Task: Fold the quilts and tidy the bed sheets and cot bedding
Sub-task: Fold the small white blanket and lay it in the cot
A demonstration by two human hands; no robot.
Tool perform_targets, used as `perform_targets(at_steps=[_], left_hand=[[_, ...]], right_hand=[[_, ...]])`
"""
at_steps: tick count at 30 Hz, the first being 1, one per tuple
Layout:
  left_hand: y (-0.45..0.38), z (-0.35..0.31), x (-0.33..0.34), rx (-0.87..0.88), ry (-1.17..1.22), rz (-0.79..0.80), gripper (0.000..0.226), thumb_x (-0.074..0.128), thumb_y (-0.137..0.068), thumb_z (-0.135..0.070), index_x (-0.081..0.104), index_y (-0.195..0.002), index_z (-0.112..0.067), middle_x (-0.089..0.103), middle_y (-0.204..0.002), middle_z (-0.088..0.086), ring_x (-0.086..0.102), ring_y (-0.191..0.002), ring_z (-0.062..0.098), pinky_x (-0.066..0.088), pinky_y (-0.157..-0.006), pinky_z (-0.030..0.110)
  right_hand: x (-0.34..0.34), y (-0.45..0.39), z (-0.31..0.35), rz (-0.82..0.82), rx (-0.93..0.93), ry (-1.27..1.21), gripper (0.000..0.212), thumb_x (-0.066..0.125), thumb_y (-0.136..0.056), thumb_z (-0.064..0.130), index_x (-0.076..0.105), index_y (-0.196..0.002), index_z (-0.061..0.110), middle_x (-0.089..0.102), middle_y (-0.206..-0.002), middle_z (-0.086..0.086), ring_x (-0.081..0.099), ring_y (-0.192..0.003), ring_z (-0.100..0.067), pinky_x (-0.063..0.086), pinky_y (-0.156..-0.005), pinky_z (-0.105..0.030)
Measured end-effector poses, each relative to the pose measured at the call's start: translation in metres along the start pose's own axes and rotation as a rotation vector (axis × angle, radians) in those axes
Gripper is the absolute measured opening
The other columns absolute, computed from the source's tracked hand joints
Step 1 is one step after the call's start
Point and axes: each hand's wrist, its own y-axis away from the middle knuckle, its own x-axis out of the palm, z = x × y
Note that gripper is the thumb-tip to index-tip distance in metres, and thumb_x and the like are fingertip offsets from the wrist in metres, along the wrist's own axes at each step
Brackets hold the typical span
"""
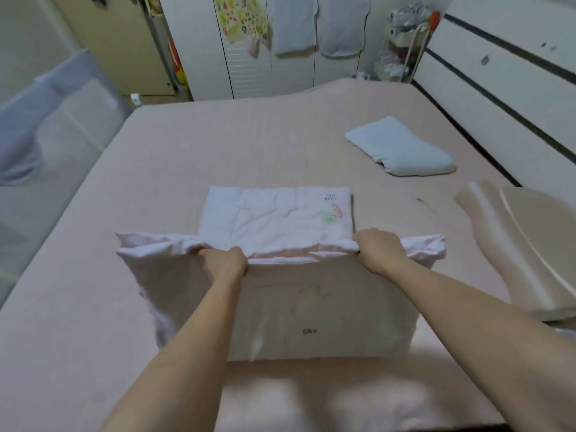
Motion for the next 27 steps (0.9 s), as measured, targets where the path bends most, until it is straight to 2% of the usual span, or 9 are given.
perform_targets(at_steps=[6,10,12,15,18,20,22,24,27], left_hand=[[-0.116,-0.056,0.101,-0.013,0.036,-0.076,0.064,0.049,-0.086,-0.006,0.021,-0.143,0.002,0.046,-0.137,0.023,0.051,-0.117,0.04,0.039,-0.085,0.032],[-0.207,-0.085,0.177,0.035,0.051,-0.082,0.067,0.048,-0.086,-0.004,0.018,-0.144,0.006,0.044,-0.139,0.025,0.048,-0.123,0.039,0.039,-0.099,0.035],[-0.245,-0.091,0.212,0.073,0.067,-0.086,0.06,0.047,-0.087,-0.005,0.023,-0.141,0.005,0.044,-0.138,0.025,0.047,-0.123,0.038,0.038,-0.101,0.035],[-0.282,-0.094,0.249,0.135,0.079,-0.053,0.056,0.045,-0.09,-0.009,0.023,-0.14,0.002,0.044,-0.138,0.023,0.045,-0.124,0.037,0.036,-0.103,0.035],[-0.317,-0.087,0.285,0.132,0.025,0.072,0.062,0.042,-0.094,-0.013,0.01,-0.147,-0.002,0.043,-0.138,0.022,0.051,-0.119,0.038,0.043,-0.1,0.038],[-0.334,-0.073,0.302,0.205,-0.154,0.168,0.074,0.041,-0.096,-0.013,-0.007,-0.152,-0.006,0.035,-0.146,0.019,0.05,-0.12,0.037,0.044,-0.1,0.038],[-0.347,-0.059,0.31,0.443,-0.51,0.246,0.078,0.046,-0.095,-0.015,-0.005,-0.153,-0.011,0.025,-0.153,0.015,0.036,-0.134,0.034,0.04,-0.103,0.038],[-0.361,-0.048,0.319,0.665,-0.928,0.344,0.076,0.048,-0.097,-0.023,-0.001,-0.154,-0.014,0.017,-0.157,0.008,0.013,-0.146,0.028,0.03,-0.112,0.039],[-0.384,-0.041,0.332,0.747,-1.281,0.41,0.071,0.041,-0.1,-0.024,-0.004,-0.153,-0.015,0.008,-0.16,0.002,-0.003,-0.148,0.027,0.017,-0.117,0.042]], right_hand=[[0.02,-0.159,-0.018,-0.136,-0.001,0.028,0.026,0.043,-0.091,0.011,0.055,-0.113,0.016,0.064,-0.112,-0.007,0.059,-0.105,-0.028,0.037,-0.081,-0.035],[0.051,-0.283,-0.026,-0.202,0.029,0.055,0.022,0.041,-0.093,0.01,0.055,-0.109,0.016,0.062,-0.109,-0.006,0.057,-0.105,-0.028,0.035,-0.085,-0.036],[0.066,-0.334,-0.029,-0.234,0.045,0.051,0.021,0.04,-0.093,0.009,0.054,-0.106,0.016,0.062,-0.107,-0.007,0.056,-0.103,-0.028,0.035,-0.085,-0.036],[0.086,-0.387,-0.034,-0.278,0.07,0.044,0.021,0.039,-0.093,0.009,0.055,-0.105,0.015,0.062,-0.106,-0.008,0.055,-0.103,-0.028,0.034,-0.085,-0.037],[0.11,-0.432,-0.034,-0.277,0.126,0.032,0.026,0.043,-0.09,0.009,0.051,-0.115,0.012,0.059,-0.113,-0.01,0.052,-0.108,-0.03,0.033,-0.092,-0.038],[0.131,-0.455,-0.032,-0.215,0.119,0.018,0.042,0.05,-0.086,0.011,0.042,-0.128,0.009,0.053,-0.123,-0.011,0.047,-0.117,-0.03,0.028,-0.104,-0.04],[0.153,-0.471,-0.027,-0.087,0.015,-0.047,0.058,0.051,-0.09,0.024,0.029,-0.141,0.009,0.041,-0.14,-0.013,0.033,-0.134,-0.029,0.013,-0.117,-0.044],[0.174,-0.489,-0.021,0.089,-0.125,-0.048,0.077,0.051,-0.091,0.043,0.014,-0.151,0.013,0.018,-0.157,-0.012,0.01,-0.147,-0.026,-0.002,-0.119,-0.045],[0.195,-0.512,-0.017,0.222,-0.182,-0.048,0.101,0.059,-0.083,0.058,0.001,-0.153,0.016,0.003,-0.161,-0.011,-0.004,-0.148,-0.025,-0.007,-0.118,-0.045]])
